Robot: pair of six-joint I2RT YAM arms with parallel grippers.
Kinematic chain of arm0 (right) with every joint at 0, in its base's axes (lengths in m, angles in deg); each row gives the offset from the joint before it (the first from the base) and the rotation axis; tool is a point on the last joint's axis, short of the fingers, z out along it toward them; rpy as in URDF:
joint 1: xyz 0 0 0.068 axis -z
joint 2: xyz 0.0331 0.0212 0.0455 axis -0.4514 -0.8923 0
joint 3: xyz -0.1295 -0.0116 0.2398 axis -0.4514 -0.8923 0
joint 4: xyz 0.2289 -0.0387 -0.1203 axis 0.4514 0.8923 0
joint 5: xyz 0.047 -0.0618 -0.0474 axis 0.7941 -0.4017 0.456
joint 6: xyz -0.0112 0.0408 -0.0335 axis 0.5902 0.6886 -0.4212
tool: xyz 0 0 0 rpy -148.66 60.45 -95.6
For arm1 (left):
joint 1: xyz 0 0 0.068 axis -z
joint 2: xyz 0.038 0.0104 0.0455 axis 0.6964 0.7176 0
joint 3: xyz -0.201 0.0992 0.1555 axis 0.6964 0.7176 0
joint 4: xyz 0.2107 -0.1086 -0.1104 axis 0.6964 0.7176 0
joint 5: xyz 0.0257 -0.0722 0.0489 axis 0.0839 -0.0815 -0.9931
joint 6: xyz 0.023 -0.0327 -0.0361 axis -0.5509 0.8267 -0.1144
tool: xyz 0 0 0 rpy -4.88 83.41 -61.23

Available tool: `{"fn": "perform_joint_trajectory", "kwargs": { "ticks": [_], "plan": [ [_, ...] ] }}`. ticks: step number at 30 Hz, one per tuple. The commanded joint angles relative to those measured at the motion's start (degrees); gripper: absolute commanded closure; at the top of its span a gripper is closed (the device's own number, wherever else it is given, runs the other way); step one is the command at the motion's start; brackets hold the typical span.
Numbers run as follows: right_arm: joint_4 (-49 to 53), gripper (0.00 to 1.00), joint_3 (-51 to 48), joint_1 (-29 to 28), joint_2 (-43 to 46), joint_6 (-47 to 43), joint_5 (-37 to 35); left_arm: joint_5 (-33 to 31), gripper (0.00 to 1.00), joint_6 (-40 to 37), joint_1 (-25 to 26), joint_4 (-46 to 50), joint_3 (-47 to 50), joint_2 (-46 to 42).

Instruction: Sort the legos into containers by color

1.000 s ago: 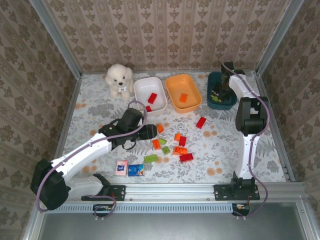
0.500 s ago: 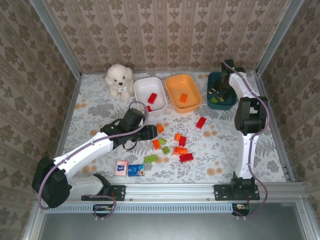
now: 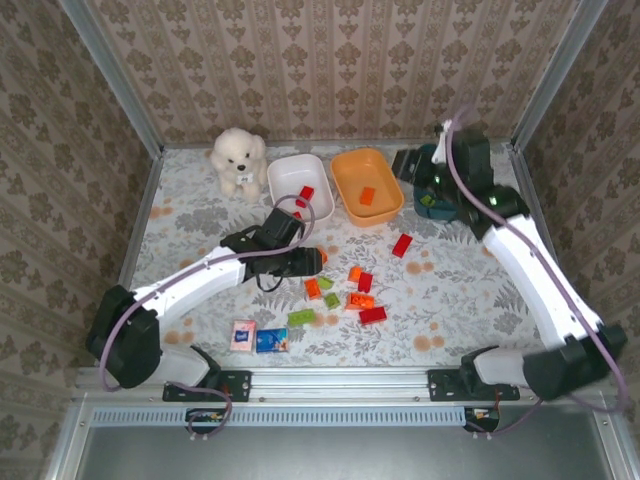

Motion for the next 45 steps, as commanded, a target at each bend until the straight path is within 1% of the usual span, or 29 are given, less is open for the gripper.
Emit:
{"fn": "perform_joint_trajectory", "kwargs": {
  "ticks": [1,4,6,9,12,13,15,17,21,24,28,35,41,44,45],
  "plan": [
    [-3.3,0.34,-10.8,-4.1,3.7,-2.6,1.6,0.7,0.38,-0.5,0.7,1.9,-3.2,3.5],
    [-2.9,0.33,-20.8,-8.9,11.3,-2.3,2.1,0.7,0.37,0.4,0.8,2.0,-4.5,6.2],
    [-1.8,0.33,-26.3,-10.0,15.7,-0.6,3.8,0.4,0.37,0.9,0.8,2.3,-5.7,8.0],
    [2.5,0.33,-31.6,-11.1,20.4,0.2,3.9,0.5,0.37,1.0,0.9,2.9,-7.9,11.1],
    [5.3,0.33,-32.6,-11.2,22.6,-1.2,3.8,-1.7,0.34,2.3,1.0,6.3,-11.4,15.0],
    [6.9,0.33,-32.6,-11.2,23.1,-1.4,3.8,-2.2,0.32,2.8,1.0,7.2,-12.7,16.5],
    [7.3,0.33,-32.1,-11.2,23.3,-1.6,3.8,-3.7,0.26,4.4,0.8,9.4,-15.3,19.4],
    [7.4,0.33,-31.6,-11.2,23.0,-1.3,3.9,-4.2,0.25,6.5,0.5,10.2,-17.6,22.0],
    [7.3,0.33,-31.8,-11.3,23.1,0.6,4.2,-4.1,0.25,10.3,-0.2,10.8,-20.6,25.9],
    [7.9,0.34,-32.2,-11.4,24.2,1.3,4.1,-3.2,0.26,13.0,-0.8,10.3,-21.7,28.6],
    [9.3,0.34,-32.2,-11.4,25.4,0.8,3.9,-3.6,0.28,14.4,-2.2,9.7,-23.0,30.9],
    [9.9,0.33,-32.2,-11.4,25.3,0.6,3.9,-3.2,0.39,13.9,-2.5,10.0,-25.0,34.0],
    [9.8,0.34,-31.4,-11.3,23.4,-0.1,4.2,-2.9,0.56,13.9,-2.3,9.3,-25.5,34.4],
    [9.4,0.34,-31.1,-11.3,22.5,-0.3,4.4,-3.0,0.67,13.7,-1.9,9.7,-25.5,33.6],
    [9.3,0.34,-31.1,-11.3,22.3,-0.5,4.6,-3.4,0.68,13.6,-1.8,10.0,-25.4,33.0]
  ]
}}
